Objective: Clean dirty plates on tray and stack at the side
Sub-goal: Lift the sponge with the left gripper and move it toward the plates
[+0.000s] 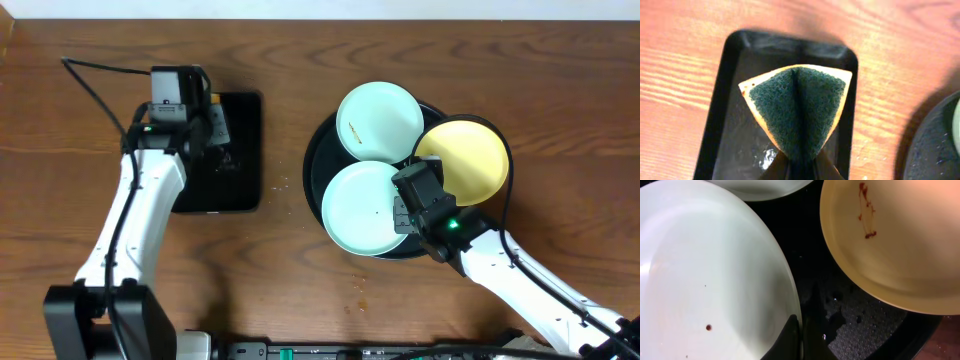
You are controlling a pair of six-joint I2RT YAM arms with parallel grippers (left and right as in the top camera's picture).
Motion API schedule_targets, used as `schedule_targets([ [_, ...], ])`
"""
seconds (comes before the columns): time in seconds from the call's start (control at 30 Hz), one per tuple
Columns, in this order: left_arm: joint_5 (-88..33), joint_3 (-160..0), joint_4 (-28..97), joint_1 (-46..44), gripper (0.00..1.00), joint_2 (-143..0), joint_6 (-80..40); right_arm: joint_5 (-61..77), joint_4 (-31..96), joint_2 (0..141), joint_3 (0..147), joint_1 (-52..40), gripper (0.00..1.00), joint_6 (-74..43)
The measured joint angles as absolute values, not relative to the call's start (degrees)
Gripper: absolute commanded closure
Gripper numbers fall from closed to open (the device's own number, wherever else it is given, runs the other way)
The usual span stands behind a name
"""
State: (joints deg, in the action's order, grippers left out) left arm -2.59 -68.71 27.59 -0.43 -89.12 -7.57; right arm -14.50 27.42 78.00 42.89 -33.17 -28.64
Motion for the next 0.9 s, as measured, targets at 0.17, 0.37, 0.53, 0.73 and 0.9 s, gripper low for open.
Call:
schedule_targets([
  [0.17, -4.08, -68.71, 28.71, -0.43, 0.93, -90.21, -8.23, -13.96, 27.35, 78.0, 42.83, -33.17, 0.77, -28.01],
  [0.37, -8.99, -68.71, 31.48, -0.43, 0.92, -90.35, -9.23, -12.25, 26.74, 78.0, 40.86, -33.17, 0.65, -28.08],
  [0.53, -11.0, -68.71, 32.23, -0.8, 0.93, -90.35, -8.99, -11.68, 26.72, 78.0, 39.94, -33.17, 0.59, -28.12],
  [0.73, -14.98, -68.71, 32.32, -5.13, 0.93, -90.35, -7.73, -9.72, 26.72, 78.06, 39.94, -32.88, 0.55, -28.25],
  [0.9, -16.36, -68.71, 32.34, -11.07, 0.93, -90.35, -7.35, -6.81, 26.76, 78.46, 39.92, -30.3, 0.55, -28.27],
])
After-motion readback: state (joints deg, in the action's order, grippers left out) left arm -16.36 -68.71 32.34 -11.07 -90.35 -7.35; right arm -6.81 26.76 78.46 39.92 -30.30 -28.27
